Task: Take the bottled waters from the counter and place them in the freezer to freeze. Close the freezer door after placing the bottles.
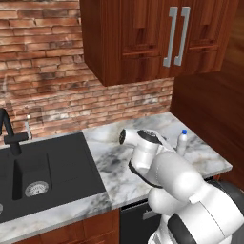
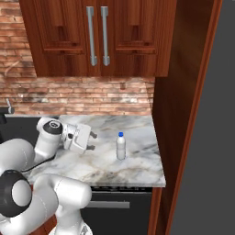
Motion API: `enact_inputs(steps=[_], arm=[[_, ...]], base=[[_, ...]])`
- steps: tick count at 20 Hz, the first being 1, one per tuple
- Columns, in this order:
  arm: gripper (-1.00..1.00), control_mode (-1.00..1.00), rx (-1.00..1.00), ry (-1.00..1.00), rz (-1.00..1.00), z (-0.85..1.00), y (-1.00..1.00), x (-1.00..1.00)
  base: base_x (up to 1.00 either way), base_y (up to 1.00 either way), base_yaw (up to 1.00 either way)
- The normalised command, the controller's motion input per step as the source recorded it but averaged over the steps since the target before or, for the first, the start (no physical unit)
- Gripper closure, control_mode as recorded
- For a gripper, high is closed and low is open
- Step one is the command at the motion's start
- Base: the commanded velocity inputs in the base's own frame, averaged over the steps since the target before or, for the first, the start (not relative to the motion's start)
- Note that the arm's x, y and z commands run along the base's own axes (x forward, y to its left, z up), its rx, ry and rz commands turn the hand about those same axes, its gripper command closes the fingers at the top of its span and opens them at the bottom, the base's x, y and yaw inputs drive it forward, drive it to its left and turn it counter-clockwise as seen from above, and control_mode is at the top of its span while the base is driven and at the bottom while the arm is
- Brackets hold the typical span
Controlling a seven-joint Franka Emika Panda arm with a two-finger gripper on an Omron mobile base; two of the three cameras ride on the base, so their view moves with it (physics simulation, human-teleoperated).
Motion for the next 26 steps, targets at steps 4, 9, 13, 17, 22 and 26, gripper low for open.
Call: enact_inputs(steps=[4,9,13,17,22,26], arm=[[-1.0,-1.0,0.0,0.06,0.13,-0.04,-0.09,0.0],[-1.0,-1.0,0.0,0.05,0.11,-0.02,-0.07,0.0],[-1.0,-1.0,0.0,0.01,0.09,-0.08,-0.03,0.0],[-1.0,-1.0,0.0,0.0,0.07,-0.15,-0.04,0.0],[-1.0,-1.0,0.0,0.0,0.06,-0.15,-0.08,0.0],[-1.0,-1.0,0.0,0.0,0.1,-0.16,-0.1,0.0]], base=[[0.0,0.0,0.0],[0.0,0.0,0.0],[0.0,0.0,0.0],[0.0,0.0,0.0],[0.0,0.0,0.0],[0.0,0.0,0.0]])
